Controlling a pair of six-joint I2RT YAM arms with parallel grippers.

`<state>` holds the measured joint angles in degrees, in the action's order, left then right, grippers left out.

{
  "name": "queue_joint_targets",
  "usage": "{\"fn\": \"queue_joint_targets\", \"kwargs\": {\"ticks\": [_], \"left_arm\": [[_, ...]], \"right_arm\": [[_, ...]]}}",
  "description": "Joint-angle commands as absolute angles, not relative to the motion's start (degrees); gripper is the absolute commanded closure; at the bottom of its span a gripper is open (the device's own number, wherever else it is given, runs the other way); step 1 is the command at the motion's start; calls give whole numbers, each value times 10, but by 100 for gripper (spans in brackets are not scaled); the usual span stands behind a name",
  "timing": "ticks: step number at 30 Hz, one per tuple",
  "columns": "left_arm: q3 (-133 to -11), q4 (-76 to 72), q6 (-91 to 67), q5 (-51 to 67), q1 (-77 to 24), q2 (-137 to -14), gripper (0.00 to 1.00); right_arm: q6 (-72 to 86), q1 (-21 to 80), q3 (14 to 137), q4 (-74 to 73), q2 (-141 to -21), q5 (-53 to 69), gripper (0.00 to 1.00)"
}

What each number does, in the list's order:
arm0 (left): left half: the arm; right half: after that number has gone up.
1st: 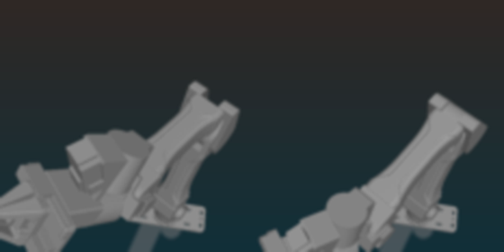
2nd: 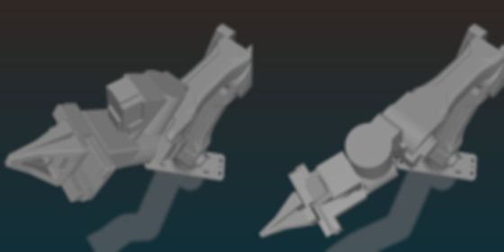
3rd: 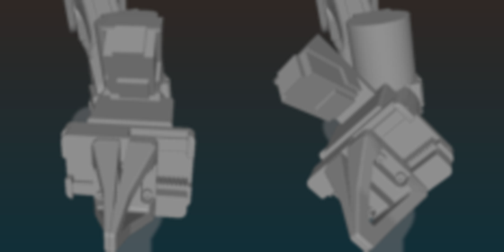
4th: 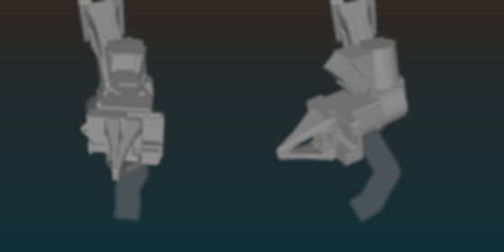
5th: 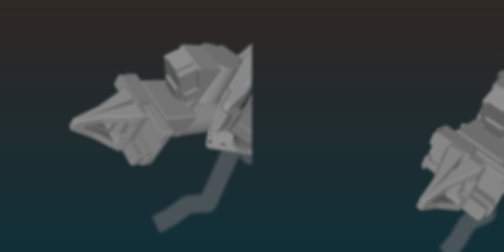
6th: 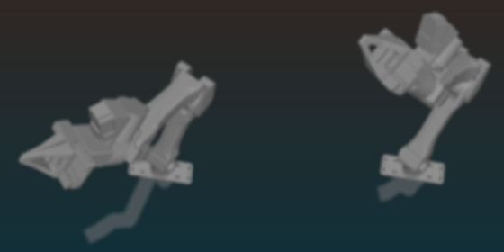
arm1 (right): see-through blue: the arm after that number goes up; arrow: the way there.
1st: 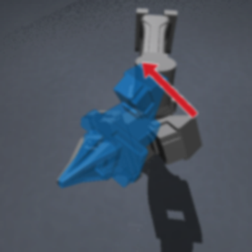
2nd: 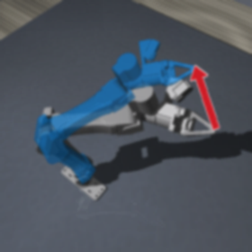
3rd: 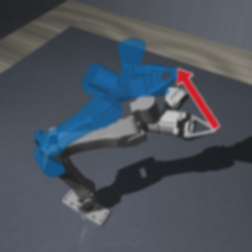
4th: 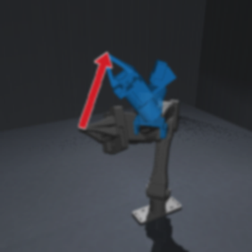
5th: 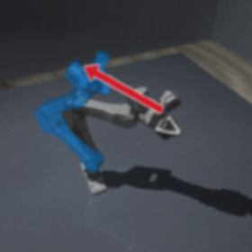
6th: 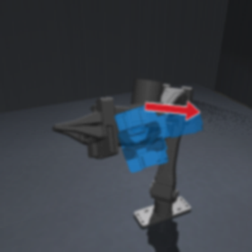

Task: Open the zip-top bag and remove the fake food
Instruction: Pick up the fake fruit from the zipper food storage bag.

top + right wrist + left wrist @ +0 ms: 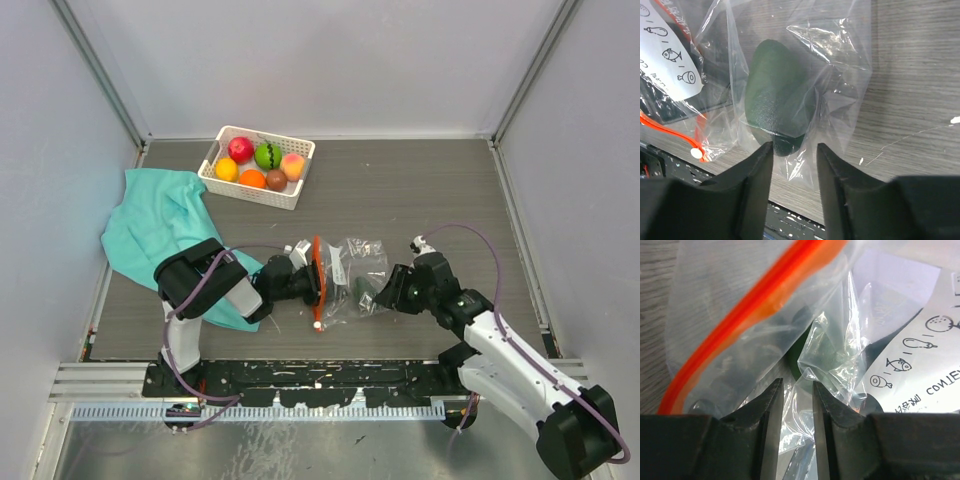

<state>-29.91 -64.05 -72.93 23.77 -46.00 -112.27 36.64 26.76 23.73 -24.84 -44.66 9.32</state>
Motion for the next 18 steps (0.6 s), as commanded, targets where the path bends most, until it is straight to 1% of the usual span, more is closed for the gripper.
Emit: {"fn": "queue_joint_targets", "kwargs": {"ticks": [1,4,7,8,10,14,18], "left_arm": [[-296,-673,-743,220,-456,-1128,68],[-300,-661,-743,215,-456,-1125,65],[-303,-643,-739,208,-457,-1119,60],[-304,-637,-737,207,-457,-1117,59],[-306,-629,-734,204,-457,-1113,55],[-308,-618,-731,199,-456,-1110,45],[-313,-614,-727,198,-457,-1115,41]], "right_arm": [[372,266,239,-265,-424,71,61],[381,266,236,-269,-428,65,74],[385,265,231,-265,-443,57,81],[387,265,228,-260,-449,56,85],[390,266,218,-247,-464,58,89],[391,266,199,-209,-502,62,96],[390,267,201,-183,-535,65,99]]}}
